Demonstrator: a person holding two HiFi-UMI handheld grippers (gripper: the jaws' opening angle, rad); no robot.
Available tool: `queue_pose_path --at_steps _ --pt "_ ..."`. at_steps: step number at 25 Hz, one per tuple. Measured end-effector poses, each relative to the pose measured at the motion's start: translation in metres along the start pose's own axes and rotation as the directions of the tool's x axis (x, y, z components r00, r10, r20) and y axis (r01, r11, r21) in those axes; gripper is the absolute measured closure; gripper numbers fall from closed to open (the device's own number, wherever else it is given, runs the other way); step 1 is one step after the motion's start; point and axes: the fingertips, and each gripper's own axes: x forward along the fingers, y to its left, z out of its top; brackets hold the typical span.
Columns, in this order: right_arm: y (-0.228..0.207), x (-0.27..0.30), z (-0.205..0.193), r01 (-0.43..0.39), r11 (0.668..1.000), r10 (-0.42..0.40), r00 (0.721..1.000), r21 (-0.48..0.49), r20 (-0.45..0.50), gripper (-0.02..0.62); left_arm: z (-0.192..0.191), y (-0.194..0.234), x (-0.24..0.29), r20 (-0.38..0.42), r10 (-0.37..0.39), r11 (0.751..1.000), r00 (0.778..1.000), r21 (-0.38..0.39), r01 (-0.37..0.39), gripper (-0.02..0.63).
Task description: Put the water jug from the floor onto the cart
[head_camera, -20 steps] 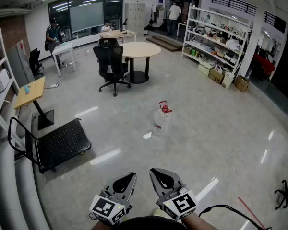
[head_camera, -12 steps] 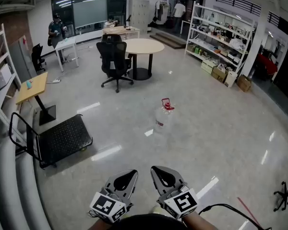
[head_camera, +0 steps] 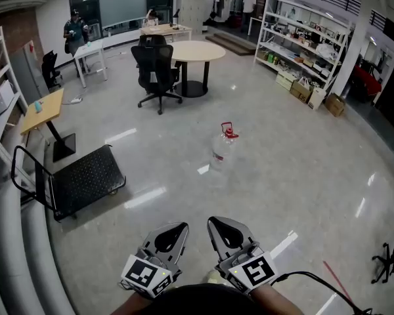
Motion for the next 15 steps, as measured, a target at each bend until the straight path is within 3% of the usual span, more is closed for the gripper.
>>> queue_pose_path --at_steps 7,15 --pt "-0.008 -0.004 -0.004 0.028 1.0 -0.028 1.0 -0.009 0.0 0.591 -0.012 0.0 0.01 -0.023 -0.012 1.0 1.0 -0.012 0.012 0.615" --pt "-0.059 -0.022 -0.007 0.072 0.997 -0.072 0.997 0.002 0.003 0.591 -0.022 -0.021 0.06 -0.043 -0.044 0.999 0.998 -0.009 0.044 0.615"
